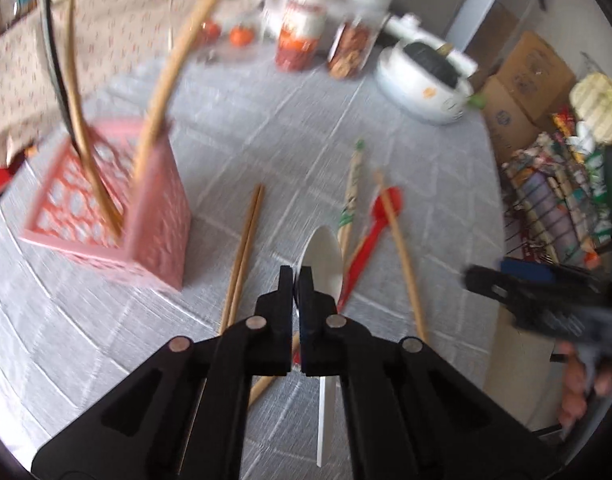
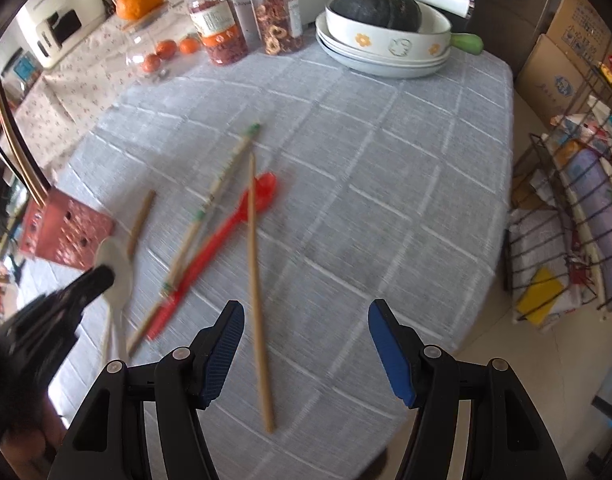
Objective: Organize utensils
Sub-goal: 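Grasp the white spoon with the left tool while the right tool grasps a wooden chopstick, then lower the white spoon into the pink basket with the left tool while the right tool carries its chopstick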
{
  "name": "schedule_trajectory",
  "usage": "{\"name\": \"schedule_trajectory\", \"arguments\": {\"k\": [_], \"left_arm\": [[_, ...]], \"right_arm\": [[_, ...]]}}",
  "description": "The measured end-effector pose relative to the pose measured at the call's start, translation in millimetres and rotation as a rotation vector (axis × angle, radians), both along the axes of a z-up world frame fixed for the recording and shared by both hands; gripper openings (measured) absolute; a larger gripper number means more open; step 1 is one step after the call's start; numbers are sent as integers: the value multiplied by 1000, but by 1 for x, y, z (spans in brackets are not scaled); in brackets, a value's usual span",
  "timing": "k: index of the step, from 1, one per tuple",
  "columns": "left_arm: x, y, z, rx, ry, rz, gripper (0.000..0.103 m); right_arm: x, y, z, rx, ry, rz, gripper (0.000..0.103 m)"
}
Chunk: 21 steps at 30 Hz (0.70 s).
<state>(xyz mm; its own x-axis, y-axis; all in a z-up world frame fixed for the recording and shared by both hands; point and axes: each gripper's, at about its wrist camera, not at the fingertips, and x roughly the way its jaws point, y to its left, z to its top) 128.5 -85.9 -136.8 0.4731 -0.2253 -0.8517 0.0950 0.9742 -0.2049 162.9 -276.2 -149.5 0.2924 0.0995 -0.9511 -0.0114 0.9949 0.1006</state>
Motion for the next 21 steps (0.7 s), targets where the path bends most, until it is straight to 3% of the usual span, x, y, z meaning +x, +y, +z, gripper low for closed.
{"name": "schedule_trajectory", "arguments": {"k": [1, 3, 4, 10, 17, 21], "left_arm": [[-3, 1, 5, -5, -18, -7, 3], [-10, 4, 21, -11, -67, -35, 3], [-12, 5, 28, -6, -93, -49, 3], [-33, 23, 58, 31, -219, -111, 3], [-41, 68, 77, -12, -260, -61, 3], [-42, 86, 85, -40, -275, -28, 3]], "right_arm": [[3, 0, -1, 22, 0, -18, 59], [12, -2, -5, 80, 27, -63, 29], [16, -2, -7, 104, 38, -76, 27], [42, 10, -17, 182, 47, -115, 19], [66, 29, -47, 133, 96, -138, 19], [70, 35, -57, 100, 97, -125, 10]]}}
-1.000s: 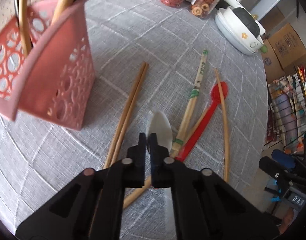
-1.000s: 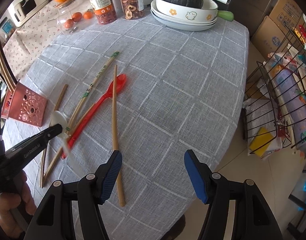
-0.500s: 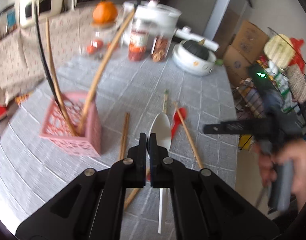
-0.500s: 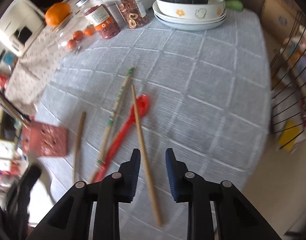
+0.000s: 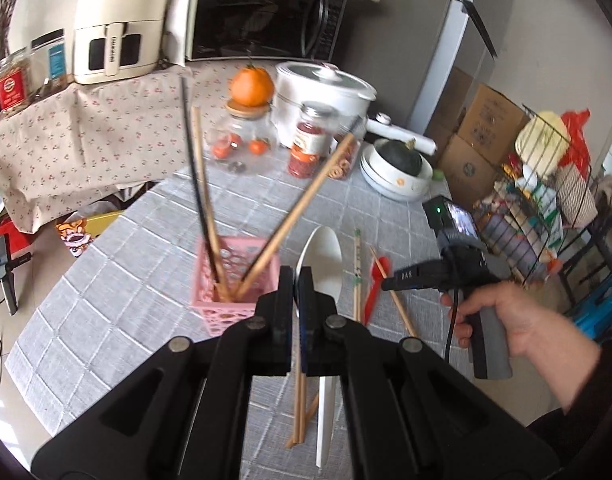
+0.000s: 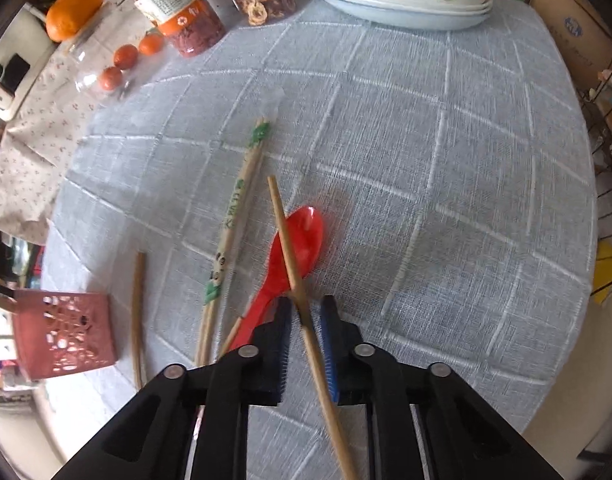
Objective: Organize utensils
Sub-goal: 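Lower the white spoon into the pink basket with the left tool while the right tool carries its chopstick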
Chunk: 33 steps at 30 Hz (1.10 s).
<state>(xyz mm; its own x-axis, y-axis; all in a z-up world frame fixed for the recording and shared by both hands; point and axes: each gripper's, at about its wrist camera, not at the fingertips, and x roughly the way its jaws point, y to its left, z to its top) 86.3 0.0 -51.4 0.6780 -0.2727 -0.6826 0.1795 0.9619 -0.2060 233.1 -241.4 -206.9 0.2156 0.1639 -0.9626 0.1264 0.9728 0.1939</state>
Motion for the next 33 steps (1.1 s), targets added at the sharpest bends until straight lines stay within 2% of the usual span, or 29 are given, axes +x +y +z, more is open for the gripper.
{"name": "schedule_trajectory", "arguments": {"k": [6, 10, 17, 21, 23, 28, 33], "left_arm": [[2, 16, 8, -27, -22, 44, 3], [7, 31, 22, -43, -80, 100, 3], [19, 41, 32, -81, -239, 225, 3], [23, 31, 34, -36, -347, 260, 3], [26, 28, 32, -14, -375, 278, 3], [38, 21, 22, 21, -391, 325, 3], [47, 17, 10, 80, -410, 372, 3]], "right_arm": [[-1, 8, 9, -12, -46, 30, 6], [-16, 9, 46, 11, -144, 49, 6], [-59, 13, 111, 61, -332, 98, 6], [-81, 14, 140, 74, -413, 104, 6], [-91, 14, 153, 89, -452, 108, 6], [-108, 14, 176, 90, -526, 129, 6], [-113, 13, 182, 105, -542, 136, 6]]}}
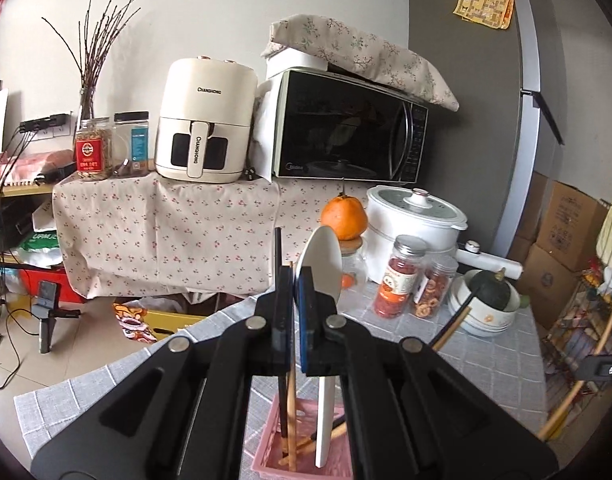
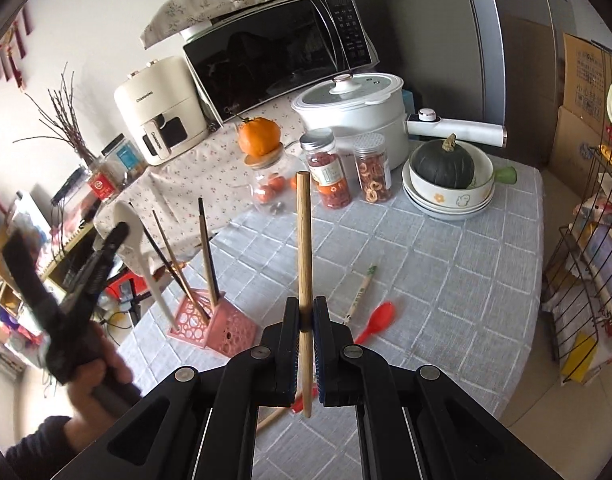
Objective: Organize utensils
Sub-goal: 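Lower the white spoon into the pink basket with the left tool while the right tool carries its chopstick, then lower the wooden chopstick into the pink basket and open the right tool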
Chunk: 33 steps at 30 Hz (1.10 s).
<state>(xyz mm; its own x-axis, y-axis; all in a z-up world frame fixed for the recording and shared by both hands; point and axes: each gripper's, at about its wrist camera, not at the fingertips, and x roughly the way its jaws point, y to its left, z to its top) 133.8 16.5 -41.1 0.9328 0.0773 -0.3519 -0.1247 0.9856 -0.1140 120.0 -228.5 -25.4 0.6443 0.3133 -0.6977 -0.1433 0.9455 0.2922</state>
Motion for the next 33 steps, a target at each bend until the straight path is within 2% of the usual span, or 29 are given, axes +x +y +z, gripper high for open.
{"name": "schedule_trajectory", "arguments": {"k": [11, 15, 18, 22, 25, 27, 33], "left_arm": [[9, -16, -17, 67, 2, 19, 3], [12, -19, -23, 69, 1, 9, 3], [13, -19, -31, 85, 14, 12, 3], [17, -12, -37, 50, 76, 14, 4], [15, -8, -34, 11, 107, -6, 20], [12, -9, -31, 4, 126, -12, 35], [1, -6, -17, -22, 189, -67, 41]], "right_arm": [[0, -1, 0, 3, -4, 8, 6], [-2, 2, 1, -4, -13, 13, 6], [-3, 3, 0, -10, -13, 13, 6], [-3, 5, 0, -8, -15, 23, 6], [-4, 8, 3, -10, -20, 33, 6], [-5, 10, 6, -7, -26, 41, 6], [-8, 23, 21, 11, -61, 80, 6]]}}
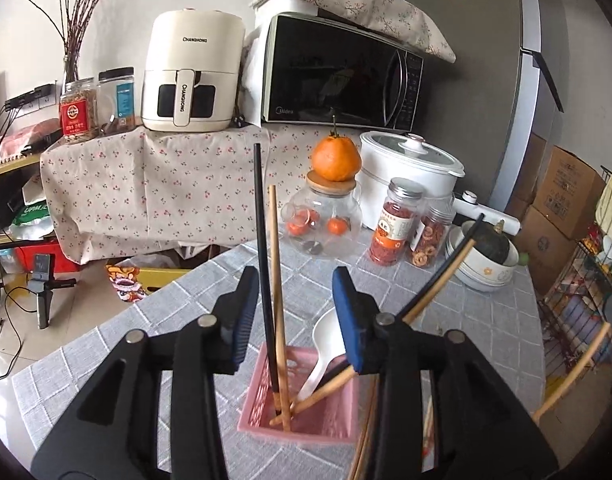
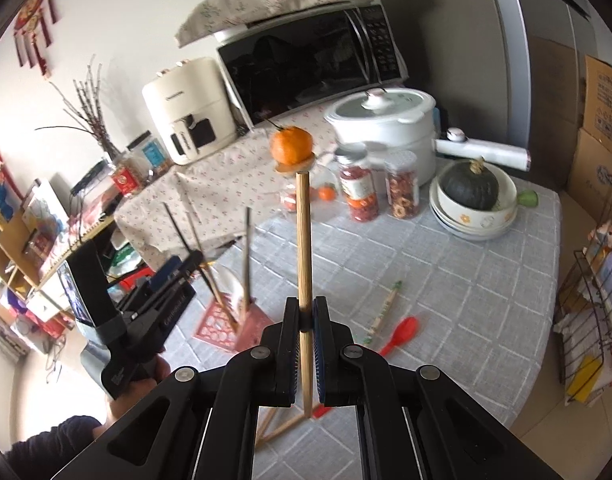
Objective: Organize utensils
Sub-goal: 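Lower the wooden chopstick into the pink basket and open the right tool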
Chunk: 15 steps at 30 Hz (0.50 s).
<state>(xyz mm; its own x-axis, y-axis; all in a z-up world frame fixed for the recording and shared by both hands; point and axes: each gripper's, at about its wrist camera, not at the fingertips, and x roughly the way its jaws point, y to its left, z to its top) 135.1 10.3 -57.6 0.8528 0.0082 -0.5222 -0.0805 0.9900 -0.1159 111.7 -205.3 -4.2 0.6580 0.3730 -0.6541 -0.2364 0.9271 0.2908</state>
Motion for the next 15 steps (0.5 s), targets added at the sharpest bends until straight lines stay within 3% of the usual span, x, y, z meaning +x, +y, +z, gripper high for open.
{"name": "schedule_trajectory", "arguments": {"k": [5, 7, 15], "left_arm": [[-11, 14, 16, -43, 81, -5, 63], [-10, 19, 19, -52, 141, -30, 77], [-12, 33, 8, 47, 414, -76, 81]], "right_arm": [[-6, 14, 23, 53, -59, 41, 6], [-7, 20, 29, 70, -80, 54, 6], [5, 45, 39, 149, -133, 63, 6]]}}
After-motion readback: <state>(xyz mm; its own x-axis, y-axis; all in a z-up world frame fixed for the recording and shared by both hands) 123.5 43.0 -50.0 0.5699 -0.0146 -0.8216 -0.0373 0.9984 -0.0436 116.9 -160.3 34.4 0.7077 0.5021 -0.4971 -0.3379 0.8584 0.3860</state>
